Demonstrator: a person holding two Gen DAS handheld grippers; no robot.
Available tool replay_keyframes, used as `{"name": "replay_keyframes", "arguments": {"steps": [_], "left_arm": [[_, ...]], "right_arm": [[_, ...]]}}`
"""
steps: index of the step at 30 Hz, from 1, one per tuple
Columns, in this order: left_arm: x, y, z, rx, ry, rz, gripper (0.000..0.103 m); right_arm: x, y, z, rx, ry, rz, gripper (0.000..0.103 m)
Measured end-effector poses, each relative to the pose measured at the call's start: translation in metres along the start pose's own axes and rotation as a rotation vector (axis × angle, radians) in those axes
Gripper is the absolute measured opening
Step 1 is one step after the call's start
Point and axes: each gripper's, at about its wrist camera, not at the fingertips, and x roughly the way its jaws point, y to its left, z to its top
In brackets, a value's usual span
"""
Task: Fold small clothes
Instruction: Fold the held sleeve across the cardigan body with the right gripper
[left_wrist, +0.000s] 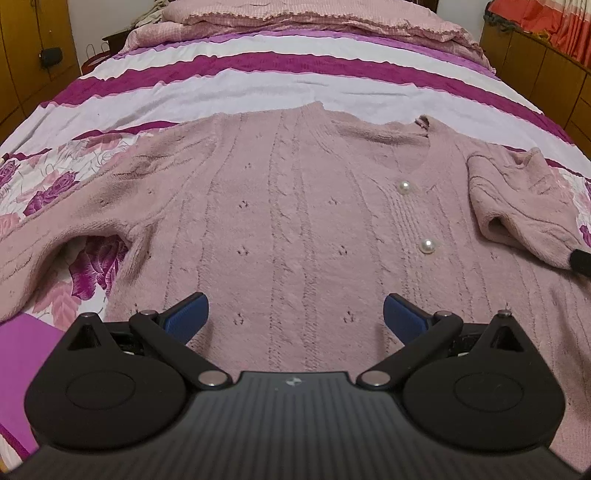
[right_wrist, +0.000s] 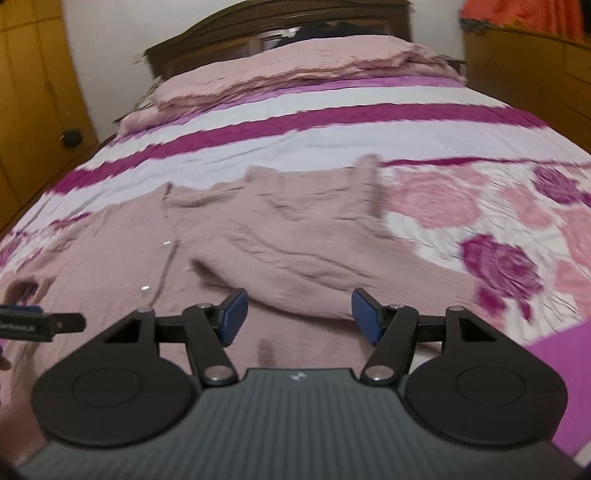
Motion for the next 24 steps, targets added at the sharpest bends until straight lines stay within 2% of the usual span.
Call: {"name": "replay_keyframes", "arguments": {"steps": [9,14,24], "left_arm": [[-0.005,-0.009,0.002,0.022,-0.006,0.016,0.103],[-0.012,-0.009,0.002,0.025,-0.016,0.027,0.103],[-0.024,0.011,-0.003,-0.008,-0.032,0.063,0.103]], "right_arm": [[-0.002,-0.057,-0.002,0.205,-0.037,-0.061,0.064],[0.016,-0.077,-0.006,0.331,-0.007,-0.098,0.064],[0.033,-0.084,-0.013,0.358,-0.011,-0.080,0.065]]}}
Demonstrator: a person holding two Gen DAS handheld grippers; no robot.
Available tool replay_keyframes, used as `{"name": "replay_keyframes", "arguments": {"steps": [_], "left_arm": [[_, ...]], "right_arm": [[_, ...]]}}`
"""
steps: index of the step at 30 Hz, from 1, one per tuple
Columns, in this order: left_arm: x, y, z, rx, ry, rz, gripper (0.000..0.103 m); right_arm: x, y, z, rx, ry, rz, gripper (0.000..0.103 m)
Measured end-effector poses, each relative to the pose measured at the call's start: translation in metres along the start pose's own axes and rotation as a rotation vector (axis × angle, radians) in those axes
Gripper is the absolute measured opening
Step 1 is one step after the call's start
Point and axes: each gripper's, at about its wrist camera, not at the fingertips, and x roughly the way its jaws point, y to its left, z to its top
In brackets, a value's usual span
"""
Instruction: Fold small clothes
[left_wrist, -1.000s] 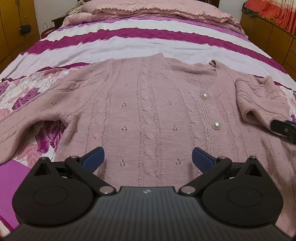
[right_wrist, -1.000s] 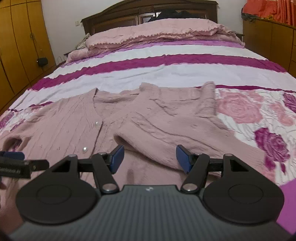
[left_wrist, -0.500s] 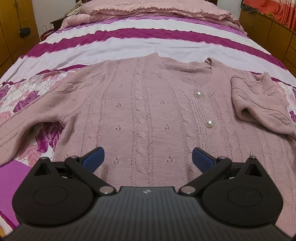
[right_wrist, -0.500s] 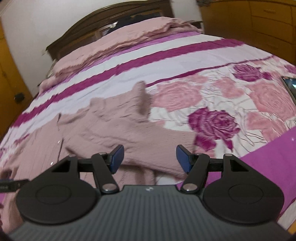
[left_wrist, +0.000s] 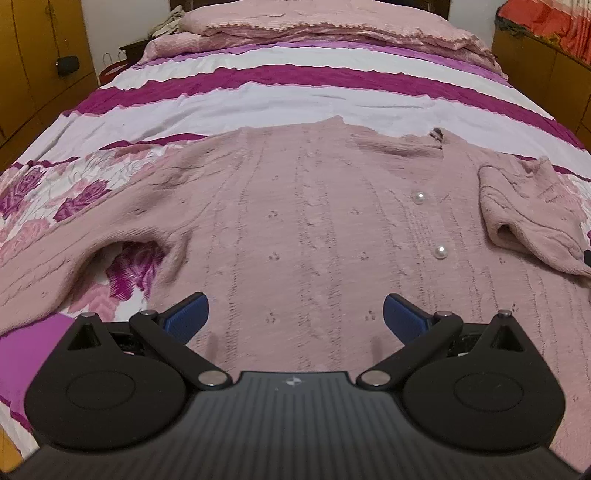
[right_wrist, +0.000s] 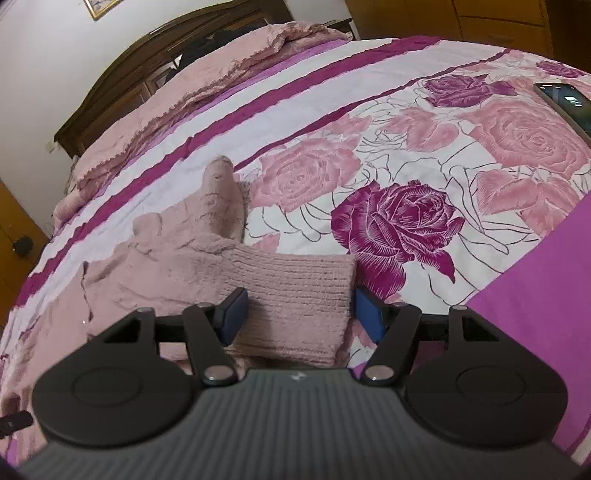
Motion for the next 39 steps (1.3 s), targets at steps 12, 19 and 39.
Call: {"name": "replay_keyframes", "arguments": {"steps": [12,19,39], "left_arm": [[-0.018,0.029,-0.007,-0.040,-0.029,0.032,0.103],[-0.027,0.042,-0.012,-0.066,-0.043,0.036,0.103],[-0.039,0.126,-0.016,-0.182,-0.106,0.103,0.103]], "right_arm": [[-0.029,0.012,0.017,-0.017,-0.046,0.048,0.013],[-0.068,0.049,0.046,-0.078,-0.091,0.198,0.013],[-0.039,0.273,0.052,-0.359,0.001,0.531,0.013]]}}
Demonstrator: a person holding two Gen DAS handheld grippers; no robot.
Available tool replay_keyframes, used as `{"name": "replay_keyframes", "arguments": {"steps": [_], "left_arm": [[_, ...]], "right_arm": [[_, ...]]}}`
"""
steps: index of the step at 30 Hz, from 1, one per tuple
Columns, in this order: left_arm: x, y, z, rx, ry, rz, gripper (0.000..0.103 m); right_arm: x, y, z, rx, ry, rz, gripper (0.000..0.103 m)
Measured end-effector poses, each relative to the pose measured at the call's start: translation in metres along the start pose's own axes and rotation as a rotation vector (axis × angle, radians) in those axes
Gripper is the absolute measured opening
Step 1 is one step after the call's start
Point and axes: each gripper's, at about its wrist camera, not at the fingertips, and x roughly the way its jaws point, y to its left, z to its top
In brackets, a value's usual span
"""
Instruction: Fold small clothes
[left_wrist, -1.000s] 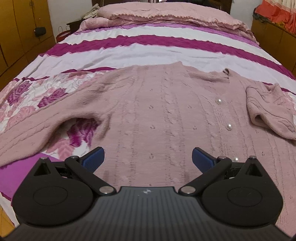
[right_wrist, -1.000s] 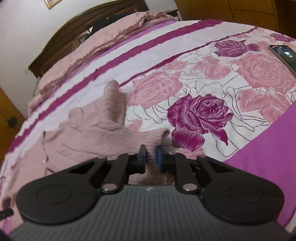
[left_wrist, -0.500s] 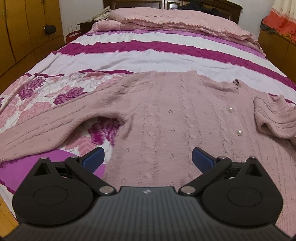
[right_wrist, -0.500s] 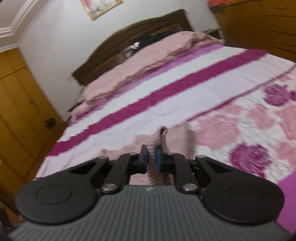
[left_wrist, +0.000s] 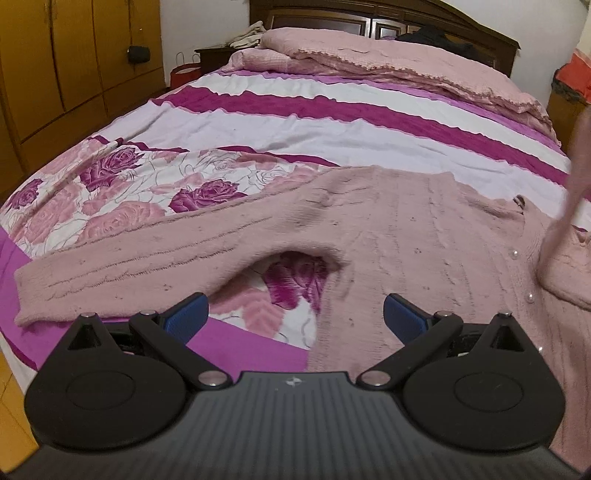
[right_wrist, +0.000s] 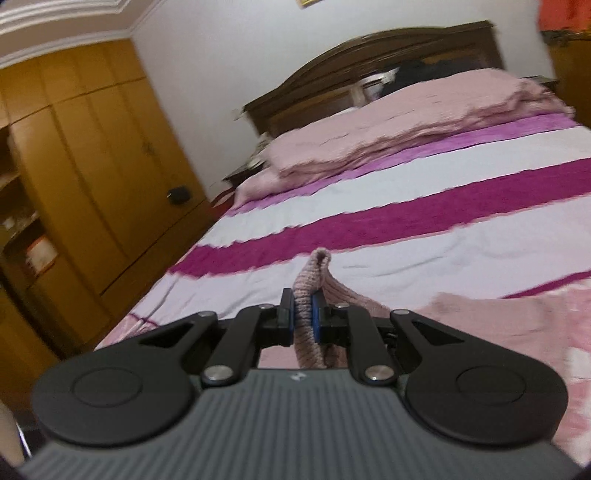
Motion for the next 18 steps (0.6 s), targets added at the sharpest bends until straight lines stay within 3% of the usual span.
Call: {"name": "replay_keyframes", "arguments": {"steps": [8,13,15,17,18], "left_arm": [[0.018,0.013,-0.001,-0.005,0.026,-0.002,0.103],[0.030,0.008,0.004,-0.001,0.039,-0.002,0.103],[0.034,0.003,0.009,0.006,0.033,-0.007,0.103],[0.037,-0.003,0.014,0.017,0.026,-0.015,0.103],[0.039,-0.008,0.017,0.022,0.022,-0.020,0.103]], "right_arm": [[0.096,0.024,-0.039,-0.044,0.190,0.048,0.013],[0.117,0.029,-0.063,-0.034,0.269,0.079,0.019],[0.111,0.028,-0.069,-0.065,0.264,0.066,0.044],[0.100,0.022,-0.071,-0.092,0.236,0.056,0.060],[0.096,0.018,-0.071,-0.101,0.226,0.052,0.062]]}}
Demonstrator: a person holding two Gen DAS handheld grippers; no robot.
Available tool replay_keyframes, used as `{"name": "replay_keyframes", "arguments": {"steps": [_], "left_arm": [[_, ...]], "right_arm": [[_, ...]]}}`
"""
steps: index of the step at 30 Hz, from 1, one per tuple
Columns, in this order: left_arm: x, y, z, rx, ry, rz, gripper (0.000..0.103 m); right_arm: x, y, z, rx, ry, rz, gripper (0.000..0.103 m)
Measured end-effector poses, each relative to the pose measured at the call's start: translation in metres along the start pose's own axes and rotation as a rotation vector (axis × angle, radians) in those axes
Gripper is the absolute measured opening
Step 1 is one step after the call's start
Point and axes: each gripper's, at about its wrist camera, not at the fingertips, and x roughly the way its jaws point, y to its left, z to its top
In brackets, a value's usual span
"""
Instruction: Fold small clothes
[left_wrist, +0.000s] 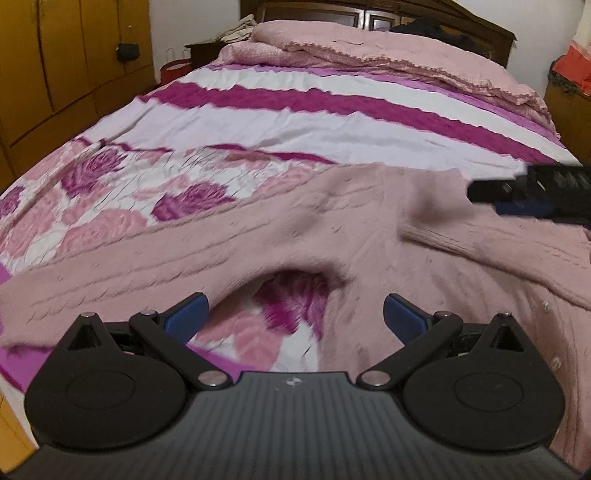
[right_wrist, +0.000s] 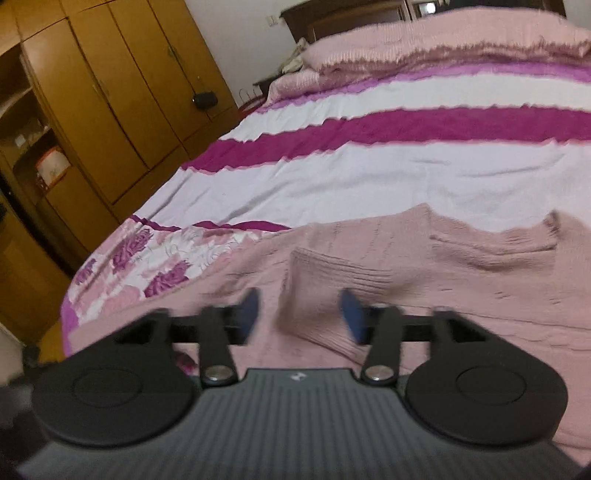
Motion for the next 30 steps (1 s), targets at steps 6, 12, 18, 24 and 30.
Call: {"name": "replay_keyframes", "arguments": {"steps": [6,12,18,24,30], "left_arm": [[0.015,-0.036,0.023,0.058,-0.021,-0.061,0.103],[0.052,-0.076,0.050,0.103,-0.016,-0.110,0.103],[0.093,-0.102,0.065,0.092,-0.010,-0.140,0.099],[0.121,-0.121,0.072,0.124,0.005,-0.115,0.088],[0.143,-0.136,0.070,0.133,0.025,-0.076,0.086]], "right_arm": [[-0.044,-0.042,-0.013,0.023,-0.037,-0.080,0.062],[-0.100,-0.107,-0.036,0.124,-0.102,-0.231,0.062],[-0.148,-0.180,-0.058,0.254,-0.152,-0.390,0.062],[-0.151,-0.233,-0.065,0.317,-0.187,-0.426,0.063],[-0.131,-0.254,-0.069,0.342,-0.185,-0.398,0.063]]}}
